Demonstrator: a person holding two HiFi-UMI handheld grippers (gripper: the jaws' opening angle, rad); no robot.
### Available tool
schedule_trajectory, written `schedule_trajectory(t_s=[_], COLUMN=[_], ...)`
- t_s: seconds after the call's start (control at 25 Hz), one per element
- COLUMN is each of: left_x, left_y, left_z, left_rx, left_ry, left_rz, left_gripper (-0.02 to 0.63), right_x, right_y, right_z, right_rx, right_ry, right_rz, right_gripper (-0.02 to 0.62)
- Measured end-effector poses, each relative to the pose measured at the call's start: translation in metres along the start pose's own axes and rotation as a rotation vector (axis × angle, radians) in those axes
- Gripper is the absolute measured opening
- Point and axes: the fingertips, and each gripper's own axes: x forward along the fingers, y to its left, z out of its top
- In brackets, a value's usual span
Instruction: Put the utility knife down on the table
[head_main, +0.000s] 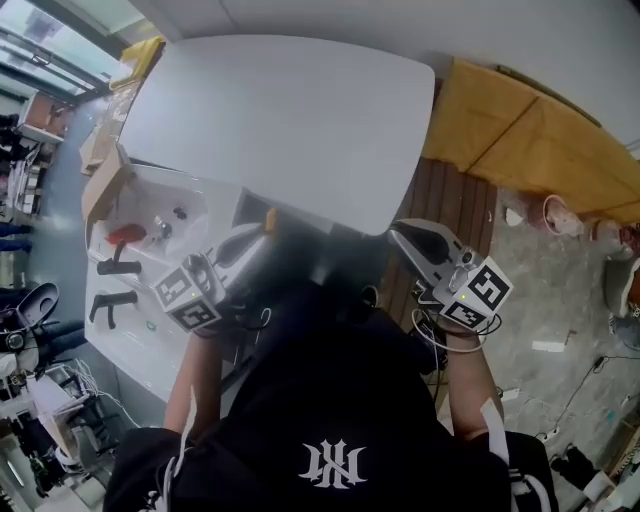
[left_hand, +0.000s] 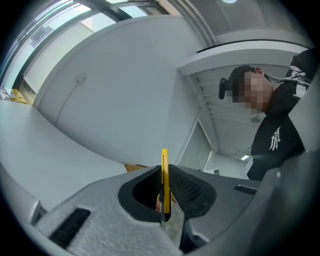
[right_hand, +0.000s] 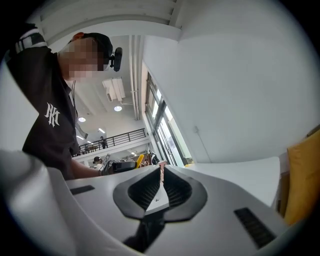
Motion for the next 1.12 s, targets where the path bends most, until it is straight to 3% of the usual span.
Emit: schedule_trajectory(t_s=[0.24, 0.48, 0.6, 0.84, 0.96, 1.12], left_x=[0.005, 0.031, 0.032, 0.054, 0.067, 0.086], left_y=[0.043, 0.118, 0.160, 0.226, 0.258, 0.297], left_z=[0.008, 0.053, 0.072, 0.073, 0.074, 0.061], left_rx=[-0.032, -0.033, -0.056, -0.096, -0.156, -0.147], left_ry=[0.006, -0.062, -0.074, -0.008, -0.018, 0.015], left_rz=[0.018, -0.060, -0.079, -0.141, -0.121, -0.035], left_gripper=[0.043, 0.041, 0.041, 0.040, 0.040, 0.040], right_x=[0.032, 0.093, 0.134, 0.159, 0.171, 0.187], right_y=[-0.026, -0.072, -0.086, -0.121, -0.136, -0.162], right_z=[-0.006, 0.001, 0.016, 0.040, 0.020, -0.007], right_rx=[0.027, 0.035, -0.018, 0.000, 0.046, 0.091], right_ry=[0.013, 0.072, 0.127, 0.110, 0.166, 0.250], right_rz=[-0.010, -0.073, -0.091, -0.216, -0.226, -0.163], right_gripper=[0.006, 0.006, 0.006, 0.006, 0.006, 0.006])
